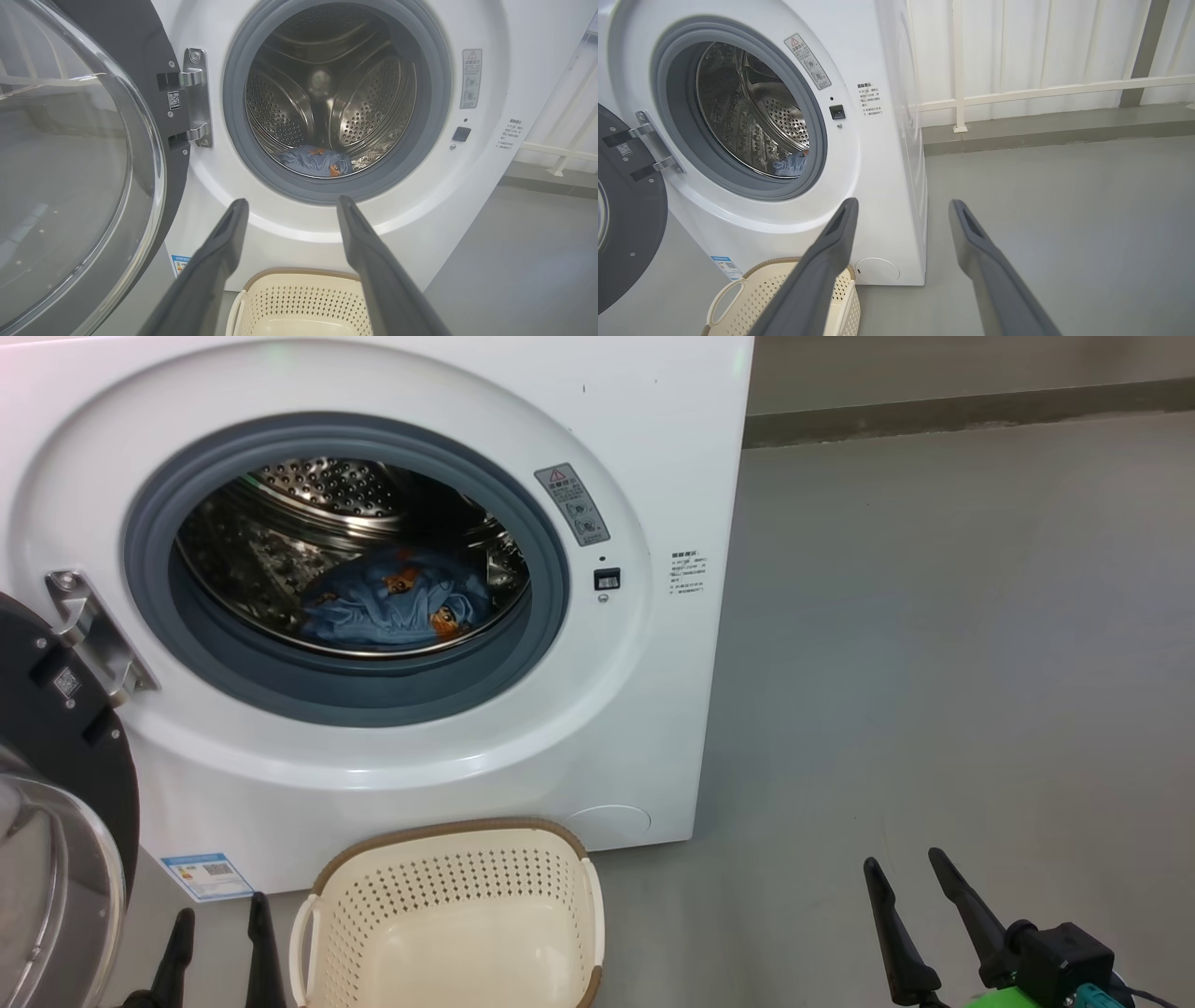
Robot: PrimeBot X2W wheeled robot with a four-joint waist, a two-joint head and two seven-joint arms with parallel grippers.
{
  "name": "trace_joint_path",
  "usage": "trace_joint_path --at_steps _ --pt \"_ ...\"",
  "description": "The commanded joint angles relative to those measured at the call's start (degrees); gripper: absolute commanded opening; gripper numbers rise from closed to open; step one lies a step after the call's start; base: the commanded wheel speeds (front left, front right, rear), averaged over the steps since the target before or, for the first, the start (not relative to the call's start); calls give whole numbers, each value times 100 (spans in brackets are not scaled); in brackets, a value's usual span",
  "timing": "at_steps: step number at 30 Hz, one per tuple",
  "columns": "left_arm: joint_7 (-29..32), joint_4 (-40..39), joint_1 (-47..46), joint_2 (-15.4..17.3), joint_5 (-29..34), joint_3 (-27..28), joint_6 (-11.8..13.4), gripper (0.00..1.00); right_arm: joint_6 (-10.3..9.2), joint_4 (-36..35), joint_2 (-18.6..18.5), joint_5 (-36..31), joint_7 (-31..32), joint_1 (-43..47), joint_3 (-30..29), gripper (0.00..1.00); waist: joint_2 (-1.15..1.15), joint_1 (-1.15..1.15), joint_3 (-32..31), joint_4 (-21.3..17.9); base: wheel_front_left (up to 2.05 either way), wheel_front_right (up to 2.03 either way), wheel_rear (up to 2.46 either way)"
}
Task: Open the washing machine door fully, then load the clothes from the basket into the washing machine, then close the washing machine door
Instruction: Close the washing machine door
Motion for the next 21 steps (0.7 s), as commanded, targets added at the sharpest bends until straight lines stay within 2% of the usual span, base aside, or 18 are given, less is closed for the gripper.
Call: trace_joint_path --at_steps 1,10,21 --pt "-37 -179 -69 73 -29 189 38 100 8 -151 -44 -41 -27 -86 144 100 0 0 2 2 0 0 0" --pt "-37 -172 -72 73 -9 179 84 100 8 -143 -42 -38 -27 -92 156 100 0 0 16 1 -39 39 0" --pt "-37 -156 -92 73 -22 176 87 100 8 -140 -39 -41 -27 -96 143 100 0 0 21 10 -145 145 0"
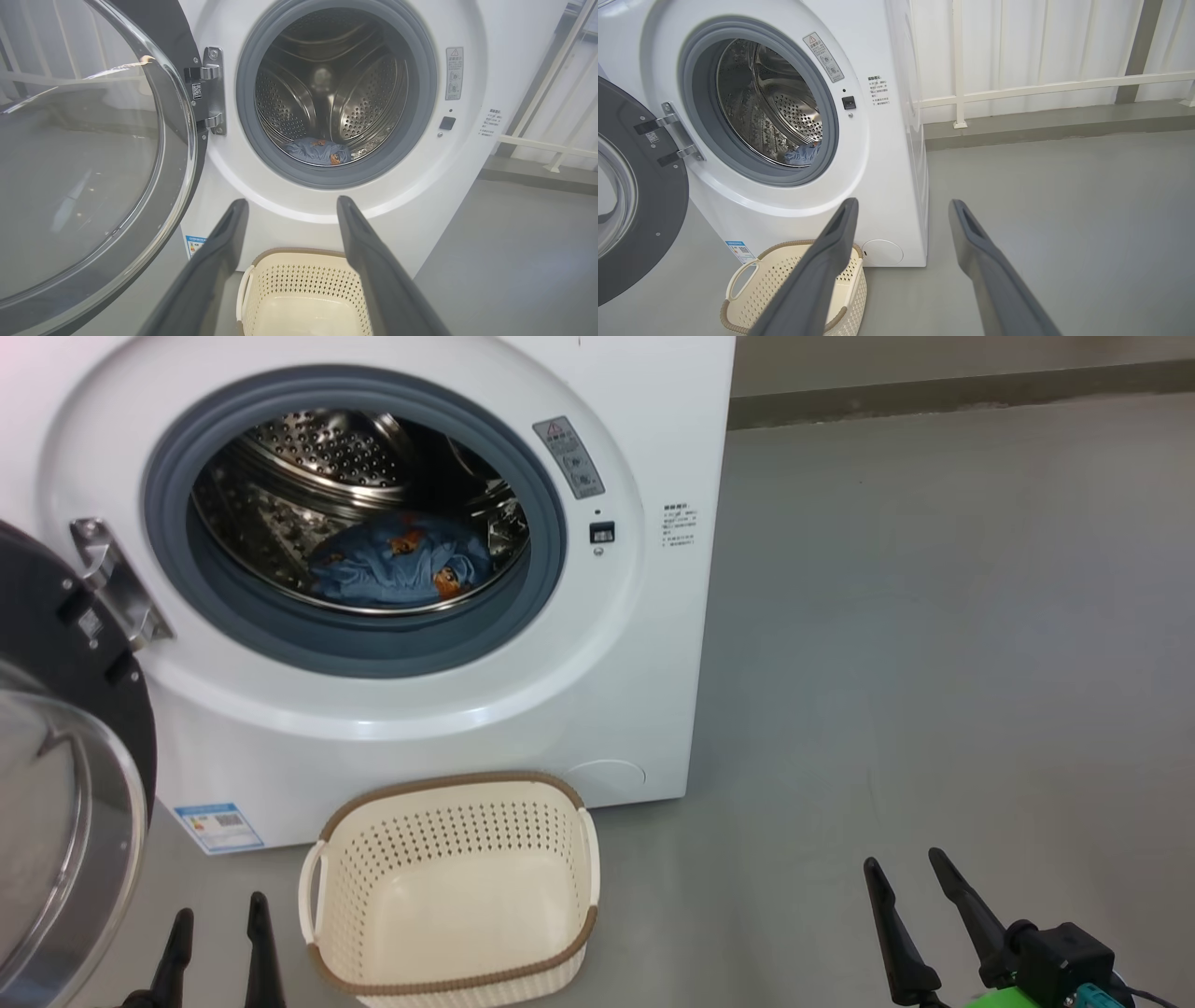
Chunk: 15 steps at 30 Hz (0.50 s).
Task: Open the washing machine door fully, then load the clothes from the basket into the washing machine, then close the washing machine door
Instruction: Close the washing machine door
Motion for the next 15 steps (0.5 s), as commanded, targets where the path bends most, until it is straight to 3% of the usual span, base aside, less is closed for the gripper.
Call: trace_joint_path --at_steps 1,7,15 --pt "-37 -151 -92 72 -30 181 35 100 9 -139 -39 -39 -27 -95 143 100 0 0 0 3 -132 132 0" --pt "-37 -151 -81 72 -40 178 42 100 9 -138 -38 -38 -27 -86 141 100 0 0 3 6 -85 85 0" --pt "-37 -157 -71 72 -46 177 40 100 9 -146 -34 -44 -27 -78 143 100 0 0 13 5 -12 12 0"
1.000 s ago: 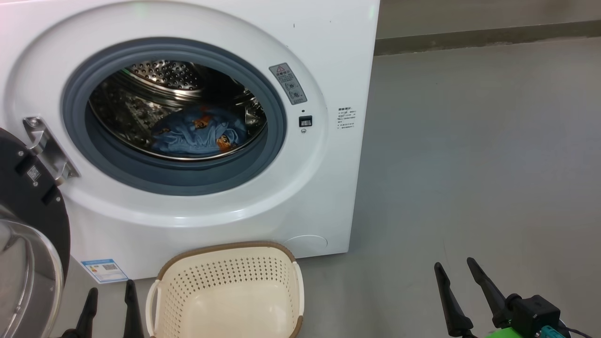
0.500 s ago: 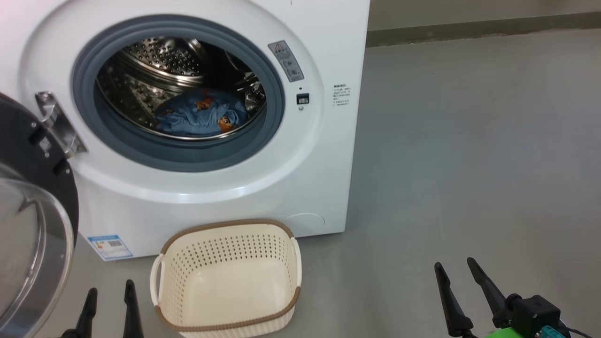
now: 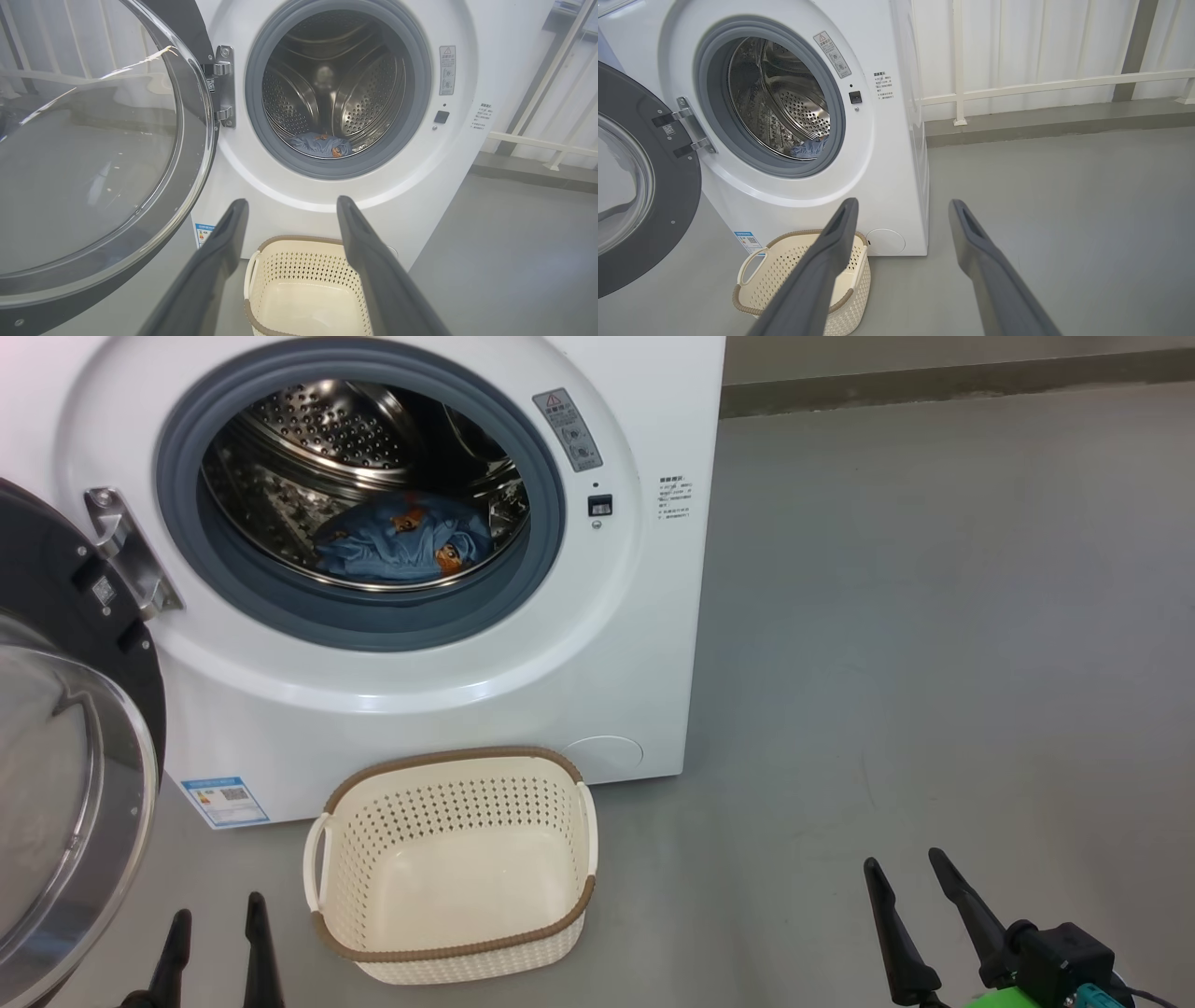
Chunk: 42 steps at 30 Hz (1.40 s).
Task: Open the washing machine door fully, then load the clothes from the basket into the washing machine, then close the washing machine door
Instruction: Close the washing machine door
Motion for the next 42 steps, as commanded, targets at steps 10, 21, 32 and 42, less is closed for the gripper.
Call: trace_joint_path --at_steps 10,21,32,42 --pt "-37 -154 -86 72 -17 182 35 100 8 -151 -25 -50 -27 -77 120 100 0 0 11 25 0 0 0" --pt "-37 -159 -99 72 16 212 29 100 8 -162 -20 -70 -27 -88 85 100 0 0 9 239 0 0 0" --pt "-37 -129 -115 72 31 225 21 100 8 -154 -36 -75 -27 -124 96 100 0 0 10 640 0 0 0" --pt "-37 -129 -106 72 44 235 13 100 8 -134 -49 -67 -27 -147 127 100 0 0 -25 959 0 0 0"
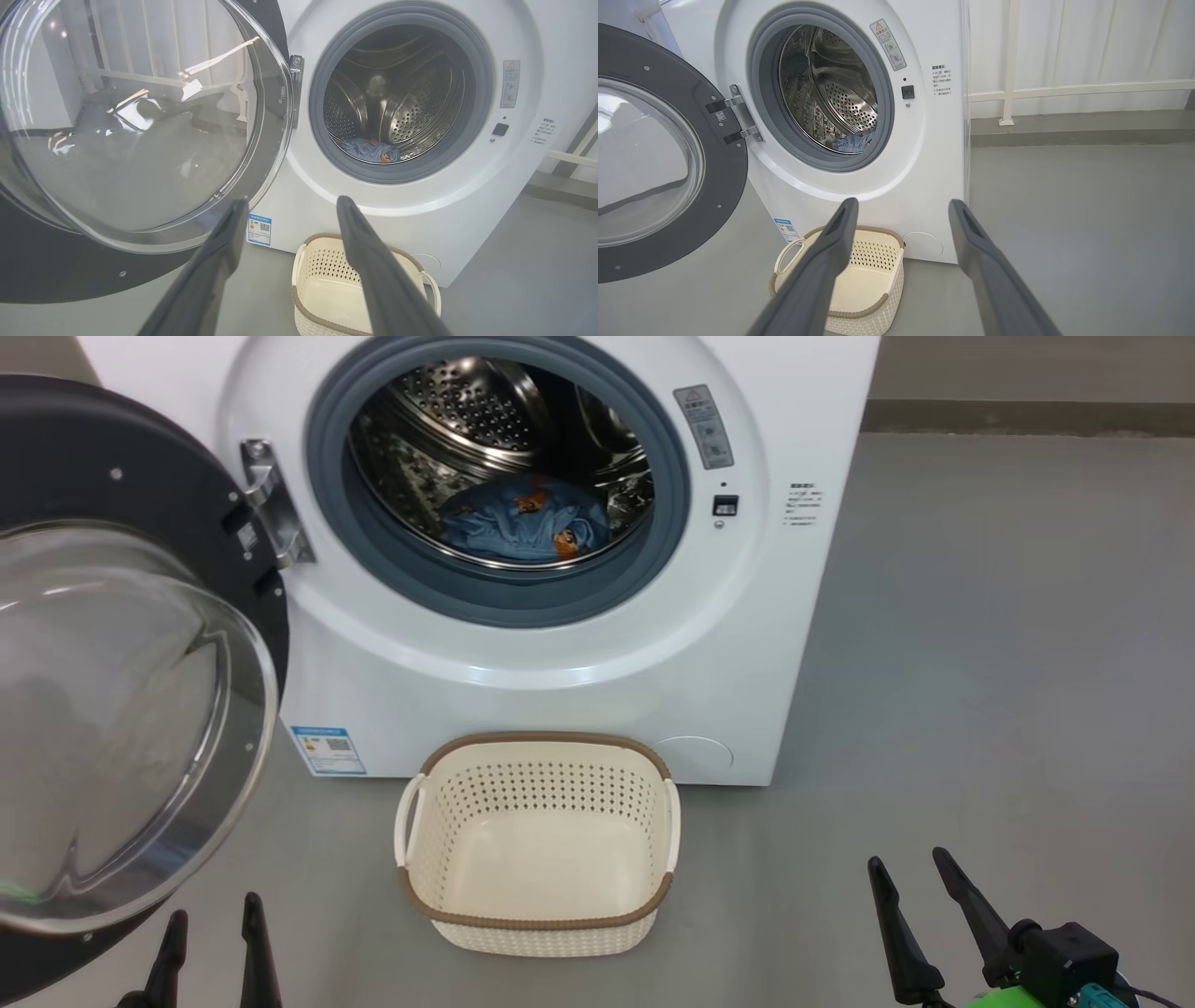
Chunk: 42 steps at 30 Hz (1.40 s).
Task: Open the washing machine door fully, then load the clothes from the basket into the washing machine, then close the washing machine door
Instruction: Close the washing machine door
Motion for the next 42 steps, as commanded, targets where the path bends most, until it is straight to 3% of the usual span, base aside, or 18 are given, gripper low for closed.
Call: trace_joint_path --at_steps 1,29,42 --pt "-37 -133 -105 72 36 199 13 100 8 -132 -49 -65 -27 -146 168 100 0 0 -17 95 0 0 0" --pt "-37 -156 -59 72 61 245 -3 100 8 -119 -38 -54 -27 -149 197 100 0 0 -56 1494 0 0 0" --pt "-37 -159 -52 72 52 251 5 100 8 -108 -26 -63 -27 -168 216 100 0 0 -79 1837 0 0 0"
